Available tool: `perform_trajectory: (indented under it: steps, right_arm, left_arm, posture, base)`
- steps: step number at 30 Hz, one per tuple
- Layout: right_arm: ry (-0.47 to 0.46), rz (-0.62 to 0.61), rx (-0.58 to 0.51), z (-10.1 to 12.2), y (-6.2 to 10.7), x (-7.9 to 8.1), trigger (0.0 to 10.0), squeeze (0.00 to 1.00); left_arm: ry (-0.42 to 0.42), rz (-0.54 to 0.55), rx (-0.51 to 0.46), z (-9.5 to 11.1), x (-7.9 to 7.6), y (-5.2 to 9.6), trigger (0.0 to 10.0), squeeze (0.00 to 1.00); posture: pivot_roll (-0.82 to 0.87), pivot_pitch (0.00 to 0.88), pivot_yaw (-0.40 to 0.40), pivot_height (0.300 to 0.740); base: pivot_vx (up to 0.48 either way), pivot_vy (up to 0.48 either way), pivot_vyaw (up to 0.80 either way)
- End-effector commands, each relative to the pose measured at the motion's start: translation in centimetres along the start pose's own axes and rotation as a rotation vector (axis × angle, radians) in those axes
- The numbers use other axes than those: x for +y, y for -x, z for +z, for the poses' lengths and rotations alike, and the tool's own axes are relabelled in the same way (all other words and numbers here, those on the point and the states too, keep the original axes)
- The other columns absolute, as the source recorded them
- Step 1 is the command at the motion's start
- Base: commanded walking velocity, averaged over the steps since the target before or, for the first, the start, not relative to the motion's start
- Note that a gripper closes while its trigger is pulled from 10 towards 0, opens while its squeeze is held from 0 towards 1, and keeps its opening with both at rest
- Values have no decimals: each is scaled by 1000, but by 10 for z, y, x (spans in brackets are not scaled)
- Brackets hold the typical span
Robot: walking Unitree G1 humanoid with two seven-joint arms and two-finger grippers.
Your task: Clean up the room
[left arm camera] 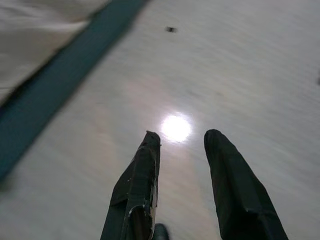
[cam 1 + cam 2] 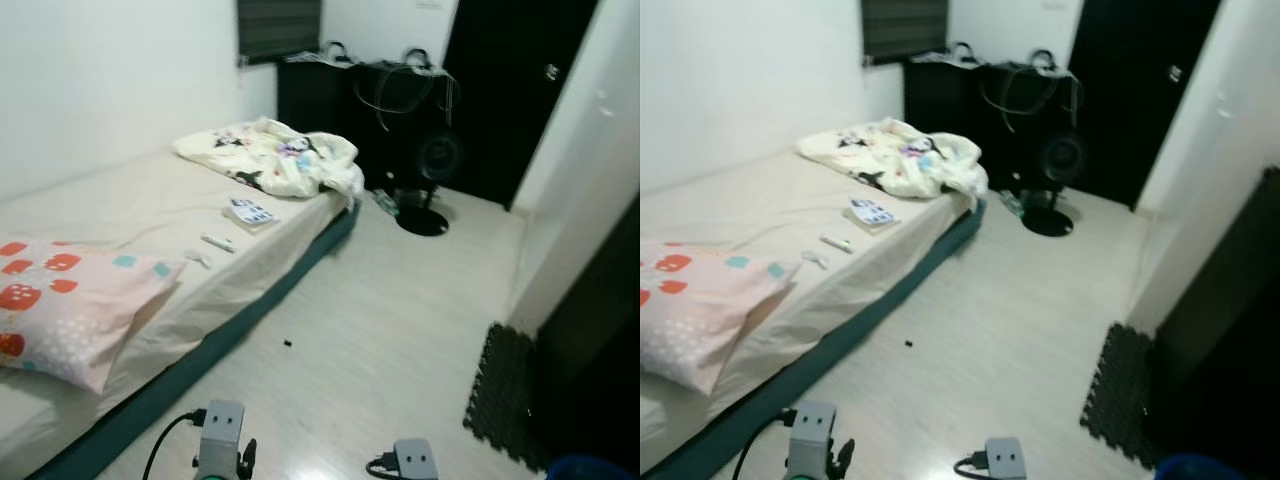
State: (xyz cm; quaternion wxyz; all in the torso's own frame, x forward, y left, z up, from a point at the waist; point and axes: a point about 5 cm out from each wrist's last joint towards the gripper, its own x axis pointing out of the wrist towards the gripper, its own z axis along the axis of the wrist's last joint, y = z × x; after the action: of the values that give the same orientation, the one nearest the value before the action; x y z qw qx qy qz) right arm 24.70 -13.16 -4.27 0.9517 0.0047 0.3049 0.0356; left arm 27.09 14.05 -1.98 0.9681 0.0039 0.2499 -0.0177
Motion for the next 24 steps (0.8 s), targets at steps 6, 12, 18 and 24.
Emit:
perform_trajectory:
  steps: [6, 12, 18, 24]
  right_arm:
    - [-6, -3, 36, -10, 3, -1, 10000, 0]
    - [-9, -2, 35, -10, 3, 0, 10000, 0]
    - [-10, -3, 35, -10, 3, 0, 10000, 0]
    - [-8, -4, 35, -10, 3, -1, 10000, 0]
  left_arm:
    - [8, 1, 33, -9, -1, 3, 10000, 0]
    - [8, 0, 30, -8, -1, 2, 10000, 0]
    - [9, -2, 28, -8, -1, 2, 10000, 0]
    - [10, -4, 30, -8, -2, 3, 10000, 0]
  posture:
    - [28, 9, 37, 740]
    - [29, 7, 40, 740]
    - [27, 9, 40, 740]
    - [26, 8, 39, 740]
  base:
    - [262, 0, 0]
    - [262, 0, 0]
    - [259, 0, 0]
    - [262, 0, 0]
